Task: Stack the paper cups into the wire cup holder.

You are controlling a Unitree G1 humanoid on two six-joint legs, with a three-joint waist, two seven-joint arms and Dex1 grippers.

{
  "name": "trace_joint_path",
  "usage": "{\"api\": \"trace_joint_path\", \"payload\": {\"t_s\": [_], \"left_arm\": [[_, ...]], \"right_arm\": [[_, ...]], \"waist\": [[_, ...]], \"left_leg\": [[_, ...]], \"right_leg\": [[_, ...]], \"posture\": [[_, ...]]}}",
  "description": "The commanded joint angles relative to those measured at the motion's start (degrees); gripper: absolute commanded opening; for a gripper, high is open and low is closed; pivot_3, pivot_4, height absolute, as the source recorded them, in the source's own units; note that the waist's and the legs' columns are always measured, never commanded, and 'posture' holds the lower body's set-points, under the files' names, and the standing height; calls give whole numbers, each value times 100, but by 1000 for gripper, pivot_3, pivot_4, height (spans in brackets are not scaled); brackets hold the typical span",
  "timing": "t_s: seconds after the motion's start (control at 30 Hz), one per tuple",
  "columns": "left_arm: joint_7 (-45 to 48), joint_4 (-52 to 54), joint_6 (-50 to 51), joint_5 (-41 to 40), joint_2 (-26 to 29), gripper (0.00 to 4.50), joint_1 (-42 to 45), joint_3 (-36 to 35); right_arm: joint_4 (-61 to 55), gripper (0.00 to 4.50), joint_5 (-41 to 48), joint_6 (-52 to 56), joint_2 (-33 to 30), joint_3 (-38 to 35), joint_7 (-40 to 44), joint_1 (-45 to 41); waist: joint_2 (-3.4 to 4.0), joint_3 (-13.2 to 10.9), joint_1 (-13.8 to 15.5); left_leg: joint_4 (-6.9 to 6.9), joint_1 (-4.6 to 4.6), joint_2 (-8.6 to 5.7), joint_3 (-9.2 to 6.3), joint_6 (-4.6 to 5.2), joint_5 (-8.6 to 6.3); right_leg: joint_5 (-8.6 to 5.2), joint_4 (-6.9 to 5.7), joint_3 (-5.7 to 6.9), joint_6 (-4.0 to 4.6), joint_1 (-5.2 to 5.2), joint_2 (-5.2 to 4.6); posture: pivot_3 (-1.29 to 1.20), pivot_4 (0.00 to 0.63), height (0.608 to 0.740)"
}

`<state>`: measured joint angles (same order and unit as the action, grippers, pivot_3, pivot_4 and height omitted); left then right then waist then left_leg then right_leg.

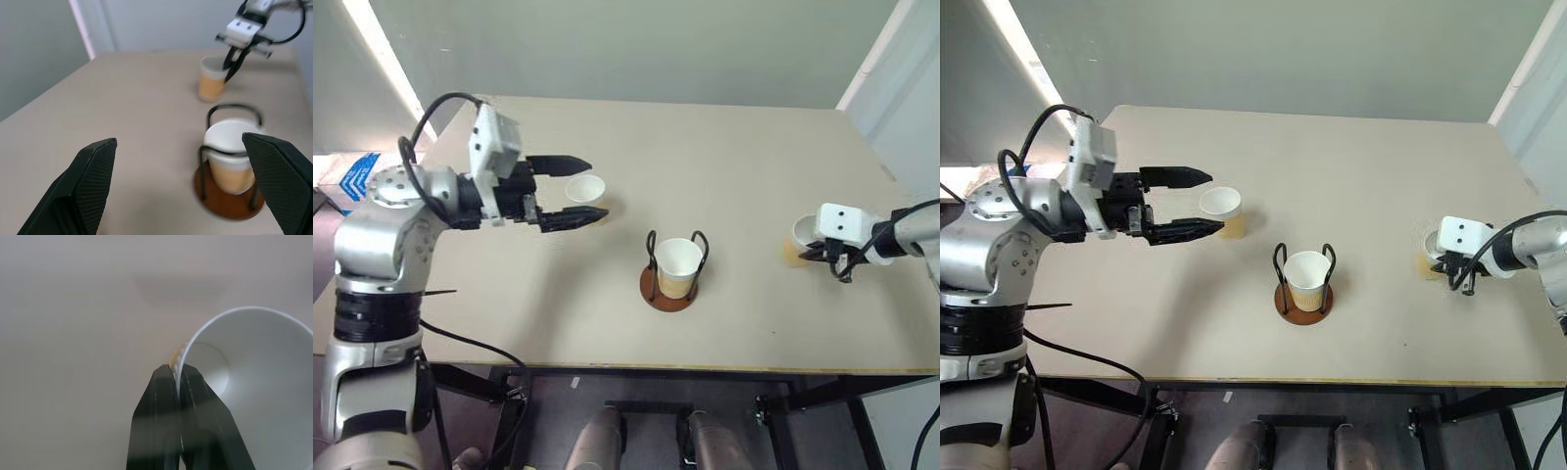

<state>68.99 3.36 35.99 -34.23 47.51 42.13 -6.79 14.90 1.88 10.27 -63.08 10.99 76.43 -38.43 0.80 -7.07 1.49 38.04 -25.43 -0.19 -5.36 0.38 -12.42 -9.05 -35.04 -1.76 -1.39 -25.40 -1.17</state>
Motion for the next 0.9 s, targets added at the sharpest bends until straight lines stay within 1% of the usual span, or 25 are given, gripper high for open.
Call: {"api": "trace_joint_path", "payload": {"t_s": [0.03, 0.1, 0.17, 0.23, 0.4, 0.57, 0.7, 0.9], "left_arm": [[221, -157, -25, -92, 231, 4500, 173, -163], [336, -278, -43, -89, 304, 4500, 248, -115], [442, -322, -23, -132, 315, 4500, 337, -58], [540, -371, -65, -92, 307, 4500, 397, 30], [676, -455, -123, 8, 274, 4500, 472, 177], [687, -476, -180, 70, 249, 4500, 507, 252], [691, -451, -197, 111, 247, 4500, 491, 280], [659, -428, -202, 141, 214, 4500, 507, 305]], "right_arm": [[-1024, 42, 754, 758, -416, -602, 617, -112], [-1786, 42, 1288, 1423, -576, -753, 943, -412], [-2422, 42, 1657, 1922, -520, -705, 1090, -970], [-2849, 42, 1850, 2233, -373, -532, 1146, -1439], [-3497, 42, 1966, 2519, 41, -38, 1169, -1928], [-3711, 42, 1771, 2361, 494, 428, 1119, -2068], [-3527, 42, 1498, 2184, 850, 717, 1039, -2264], [-3248, 42, 1217, 1953, 1264, 954, 1016, -2412]], "waist": [[0, 0, 3], [4, -2, -11], [4, -3, -31], [4, -3, -57], [-4, 2, -85], [0, 0, -79], [0, -1, -85], [0, 0, -86]], "left_leg": [[0, 0, 0, -1, -2, 0], [-3, 0, 0, 0, -5, 0], [-7, -1, 0, 0, -12, 4], [-7, -4, 0, 0, -17, 9], [-5, 2, 4, -7, -15, 9], [-1, -2, 2, -8, -11, 12], [-6, -2, 3, -8, -11, 12], [-5, -3, 3, -9, -11, 12]], "right_leg": [[-4, 0, 2, 6, 0, 0], [-9, 0, 2, 14, -2, 1], [-13, 1, 1, 17, -3, 4], [-18, 1, -1, 22, -9, 6], [-26, -1, 1, 33, -5, 11], [-26, -7, 1, 33, -12, 10], [-26, -9, 2, 34, -16, 10], [-27, -16, 2, 36, -21, 10]], "posture": [[0, 150, 740], [0, 150, 740], [0, 150, 740], [0, 150, 740], [0, 150, 740], [0, 150, 740], [0, 150, 740], [0, 150, 740]]}}
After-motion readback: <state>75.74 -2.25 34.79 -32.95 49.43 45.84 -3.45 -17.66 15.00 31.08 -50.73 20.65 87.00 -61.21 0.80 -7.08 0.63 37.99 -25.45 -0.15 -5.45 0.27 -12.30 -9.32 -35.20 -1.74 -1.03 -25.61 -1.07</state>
